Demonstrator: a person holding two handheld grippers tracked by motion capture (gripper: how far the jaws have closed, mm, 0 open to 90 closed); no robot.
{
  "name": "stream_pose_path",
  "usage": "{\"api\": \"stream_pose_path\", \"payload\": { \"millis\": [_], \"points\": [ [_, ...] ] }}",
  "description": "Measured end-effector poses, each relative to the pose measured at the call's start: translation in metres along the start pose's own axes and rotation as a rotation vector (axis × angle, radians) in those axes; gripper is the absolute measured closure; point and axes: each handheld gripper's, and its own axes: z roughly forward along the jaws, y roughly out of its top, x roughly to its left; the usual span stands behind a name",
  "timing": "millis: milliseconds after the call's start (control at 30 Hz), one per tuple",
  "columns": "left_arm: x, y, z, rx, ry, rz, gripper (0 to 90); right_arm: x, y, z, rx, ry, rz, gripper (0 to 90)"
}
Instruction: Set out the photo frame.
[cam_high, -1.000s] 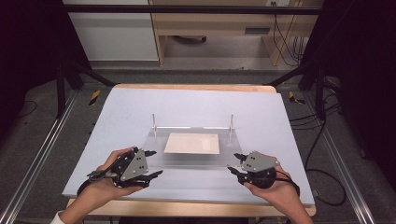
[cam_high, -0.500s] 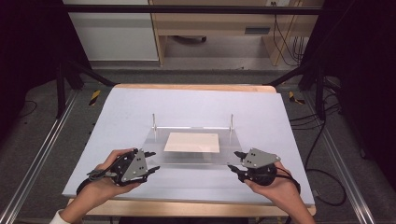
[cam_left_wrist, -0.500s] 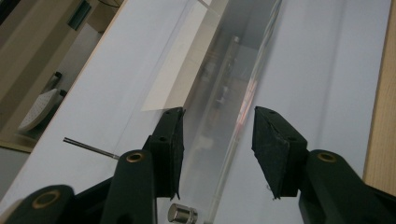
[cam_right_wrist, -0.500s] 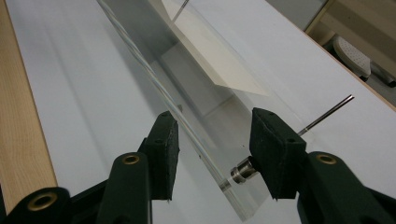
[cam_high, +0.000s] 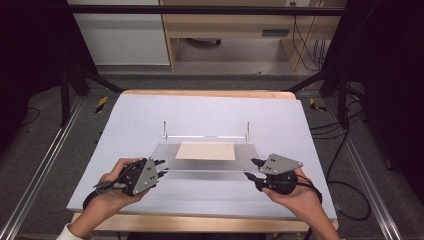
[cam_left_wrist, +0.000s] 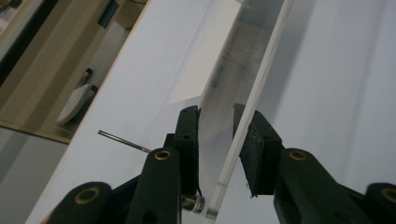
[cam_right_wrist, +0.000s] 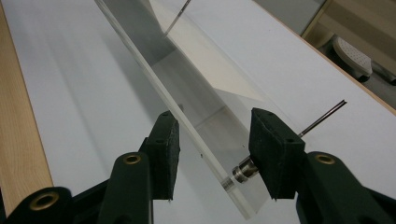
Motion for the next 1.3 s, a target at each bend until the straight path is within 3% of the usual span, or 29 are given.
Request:
{"api": "stream_pose_path", "payload": {
  "millis": [133, 233, 433, 567, 1033, 1300],
  "points": [
    [0.007, 0.002, -0.001, -0.007, -0.007, -0.022, 70.0, -0.004, -0.002, 0.000, -0.038, -0.013, -0.004, 50.3],
    [0.013, 0.005, -0.002, -0.011, -0.010, -0.033, 70.5, -0.009, -0.006, 0.003, -0.029, -0.046, -0.010, 46.3],
    [0.028, 0.010, -0.003, -0.025, -0.020, -0.075, 71.6, -0.018, -0.004, 0.009, -0.058, -0.080, -0.009, 47.6],
    [0.037, 0.014, -0.003, -0.012, -0.035, -0.080, 71.9, -0.027, 0.002, 0.011, -0.077, -0.080, 0.003, 58.3],
    [0.057, 0.016, -0.003, -0.017, -0.073, -0.105, 71.8, -0.036, 0.016, 0.008, -0.045, -0.045, 0.021, 61.3],
    [0.079, 0.024, 0.000, -0.020, -0.077, -0.109, 70.2, -0.050, 0.028, 0.010, -0.065, -0.060, 0.033, 60.2]
  ]
}}
